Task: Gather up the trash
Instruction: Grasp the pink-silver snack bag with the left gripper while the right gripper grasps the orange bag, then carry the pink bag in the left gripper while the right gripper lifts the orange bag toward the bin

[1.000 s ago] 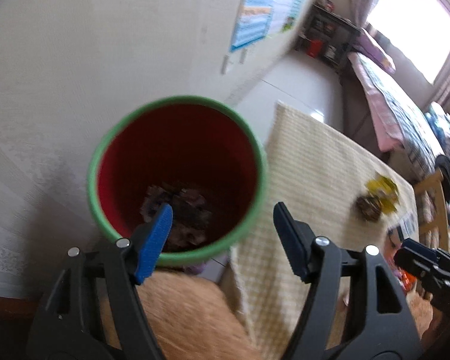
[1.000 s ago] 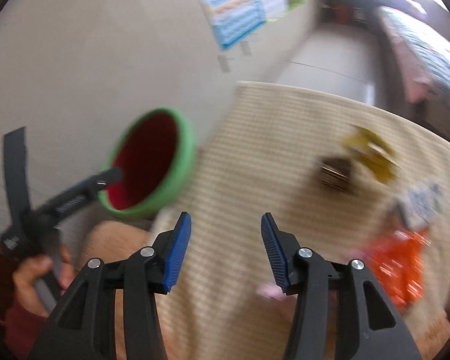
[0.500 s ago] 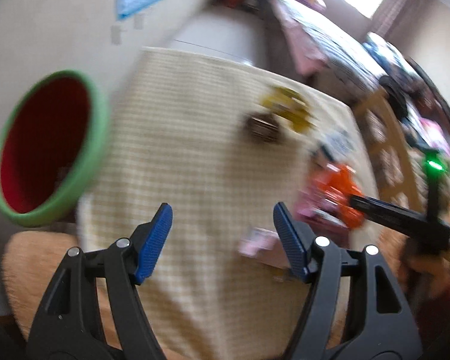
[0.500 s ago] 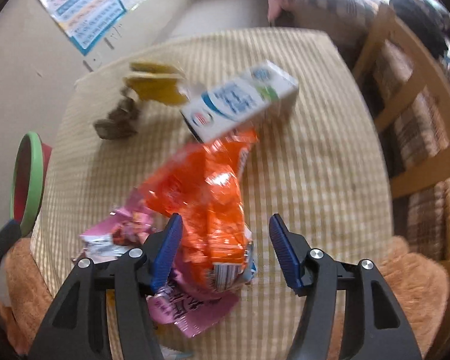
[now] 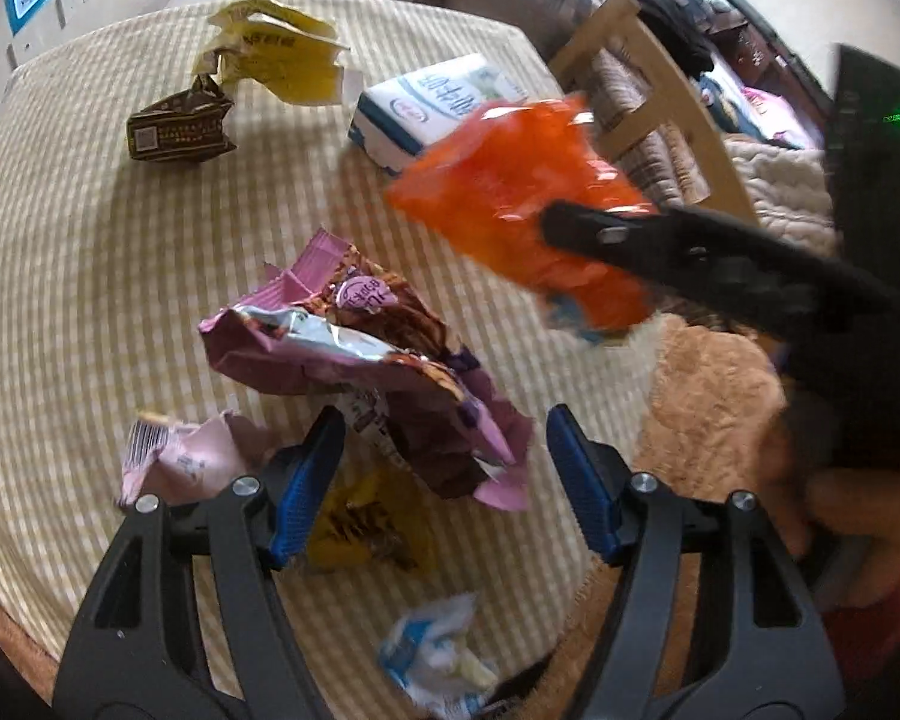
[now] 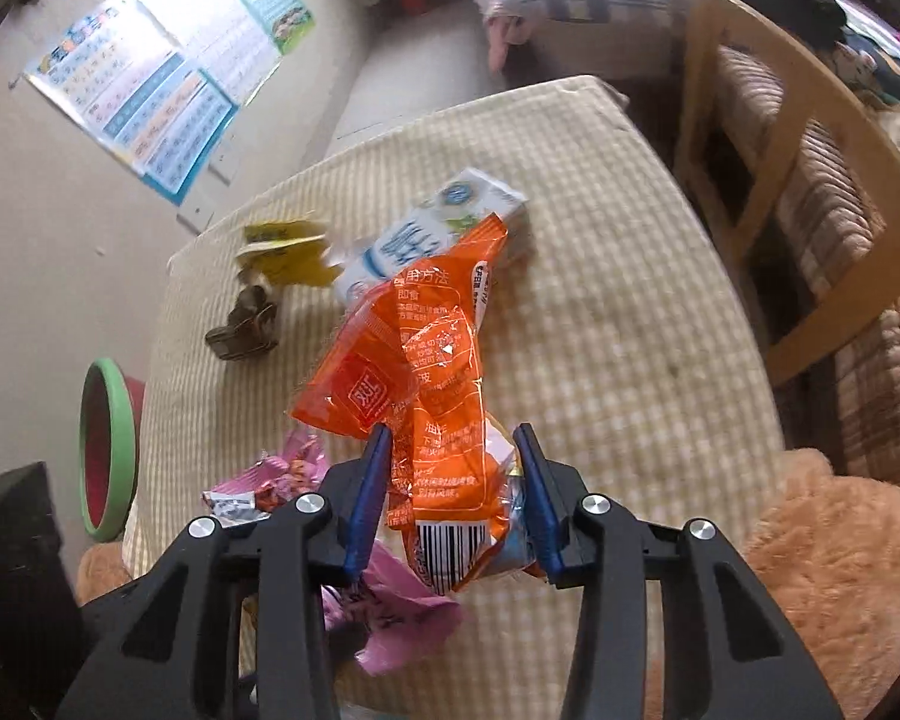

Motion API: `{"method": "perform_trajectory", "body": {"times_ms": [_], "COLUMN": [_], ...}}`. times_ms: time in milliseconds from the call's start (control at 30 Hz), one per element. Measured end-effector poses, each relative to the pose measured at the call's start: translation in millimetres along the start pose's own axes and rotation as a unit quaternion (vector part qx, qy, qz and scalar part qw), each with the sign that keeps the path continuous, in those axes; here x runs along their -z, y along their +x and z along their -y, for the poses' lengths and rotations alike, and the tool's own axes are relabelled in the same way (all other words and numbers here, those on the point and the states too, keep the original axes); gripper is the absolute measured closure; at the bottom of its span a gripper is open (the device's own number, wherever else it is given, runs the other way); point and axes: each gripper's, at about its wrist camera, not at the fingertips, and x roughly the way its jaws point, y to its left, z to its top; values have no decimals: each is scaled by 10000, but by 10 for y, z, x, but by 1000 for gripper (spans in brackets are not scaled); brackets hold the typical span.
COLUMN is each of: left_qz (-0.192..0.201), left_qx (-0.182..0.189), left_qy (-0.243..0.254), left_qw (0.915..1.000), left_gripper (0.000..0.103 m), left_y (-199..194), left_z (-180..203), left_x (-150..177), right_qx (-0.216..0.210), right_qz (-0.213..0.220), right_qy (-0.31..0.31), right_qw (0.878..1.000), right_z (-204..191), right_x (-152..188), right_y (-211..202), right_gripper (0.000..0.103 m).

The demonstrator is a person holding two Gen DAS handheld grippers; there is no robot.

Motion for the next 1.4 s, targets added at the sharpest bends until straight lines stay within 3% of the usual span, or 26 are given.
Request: {"method": "perform_trajectory", "body": {"times_ms": [67,167,267,400,500,567,633,833,933,1167,1233,1300,1367,1400], "left_qz": [-1,14,157,218,259,306,371,294,282,518,643,746,862,905], "left_qx": [-99,-47,-254,-531,-484,-468,-406,-506,-587,-538,-587,-657,-726,-755], "left_qy": [-118,-381,-374,-375,-520,-635,-744,-622,-722,-1003,-1085,-1129,-1166,-1165], "left_qw": [9999,9993,9989,9976,9971,9964,9957,9963,9953,9922,9903,9886,9868,9862], "left_gripper": [56,70,84,82,66,43,38,38,61,72,72,72,72,72], "left_y": [46,1,-134,-250,-289,-358,-362,-176,-117,-326,-412,-481,-566,-592], "left_z": [-69,-247,-345,-481,-572,-644,-650,-497,-547,-727,-779,-821,-860,-863], "left_x": [-19,-4,-11,-47,-37,15,24,-15,-24,36,54,63,63,58], "right_qx": [49,103,94,91,126,169,201,348,313,254,264,271,348,388], "right_qz": [-66,-200,-362,-421,-435,-420,-406,-411,-433,-434,-448,-434,-508,-522], "right_qy": [90,209,276,287,301,330,348,233,240,312,288,289,262,254], "right_qw": [9999,9995,9989,9987,9985,9984,9984,9983,9983,9982,9982,9983,9978,9976], "right_z": [64,138,164,149,167,198,234,277,300,284,273,277,286,289], "right_x": [7,82,147,179,177,187,209,280,309,313,329,362,404,425], "right_y": [38,111,198,255,242,221,197,131,132,93,82,79,115,126], "right_gripper": [62,61,60,54,52,49,49,49,49,48,39,36,39,52]}}
